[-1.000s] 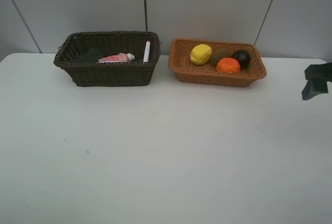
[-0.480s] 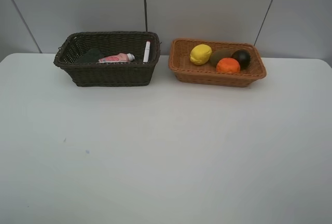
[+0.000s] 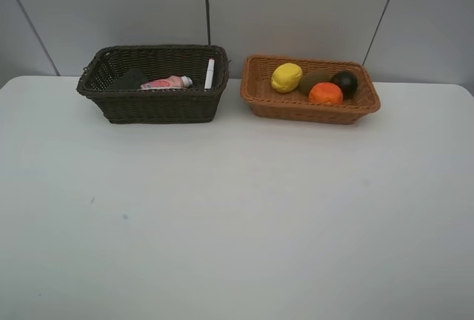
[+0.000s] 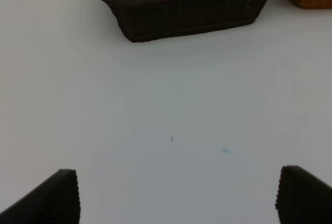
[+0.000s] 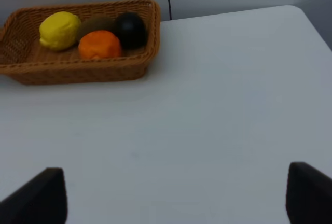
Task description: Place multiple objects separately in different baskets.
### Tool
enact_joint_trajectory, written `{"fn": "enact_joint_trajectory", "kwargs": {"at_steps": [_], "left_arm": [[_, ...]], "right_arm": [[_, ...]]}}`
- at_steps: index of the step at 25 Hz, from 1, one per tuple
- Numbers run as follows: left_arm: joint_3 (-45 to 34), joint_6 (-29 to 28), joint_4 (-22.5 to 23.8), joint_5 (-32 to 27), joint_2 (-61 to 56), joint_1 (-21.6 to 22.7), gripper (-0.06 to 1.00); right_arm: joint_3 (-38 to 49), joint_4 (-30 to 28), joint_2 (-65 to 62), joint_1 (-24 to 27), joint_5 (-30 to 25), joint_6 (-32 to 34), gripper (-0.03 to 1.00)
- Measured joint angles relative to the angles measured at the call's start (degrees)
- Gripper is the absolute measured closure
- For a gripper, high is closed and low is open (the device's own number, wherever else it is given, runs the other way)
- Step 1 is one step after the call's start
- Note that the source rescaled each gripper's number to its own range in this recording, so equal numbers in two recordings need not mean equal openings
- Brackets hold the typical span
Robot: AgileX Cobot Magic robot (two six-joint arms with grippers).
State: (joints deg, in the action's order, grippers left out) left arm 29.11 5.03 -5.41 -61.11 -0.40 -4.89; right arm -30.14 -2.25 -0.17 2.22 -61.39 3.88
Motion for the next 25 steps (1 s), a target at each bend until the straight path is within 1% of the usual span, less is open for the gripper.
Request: {"fn": "enact_joint_trajectory", "kwargs": {"at_steps": [4, 25], "left_arm": [[0.0, 0.0, 0.0, 0.0, 0.0, 0.0, -0.05], [0.0, 0.0, 0.0, 0.0, 0.0, 0.0, -0.05]], "right_arm": [[0.0, 1.0, 0.0, 0.0, 0.0, -1.0, -0.03], [0.2, 1.2, 0.0, 0.0, 0.1, -1.1, -0.03]]}}
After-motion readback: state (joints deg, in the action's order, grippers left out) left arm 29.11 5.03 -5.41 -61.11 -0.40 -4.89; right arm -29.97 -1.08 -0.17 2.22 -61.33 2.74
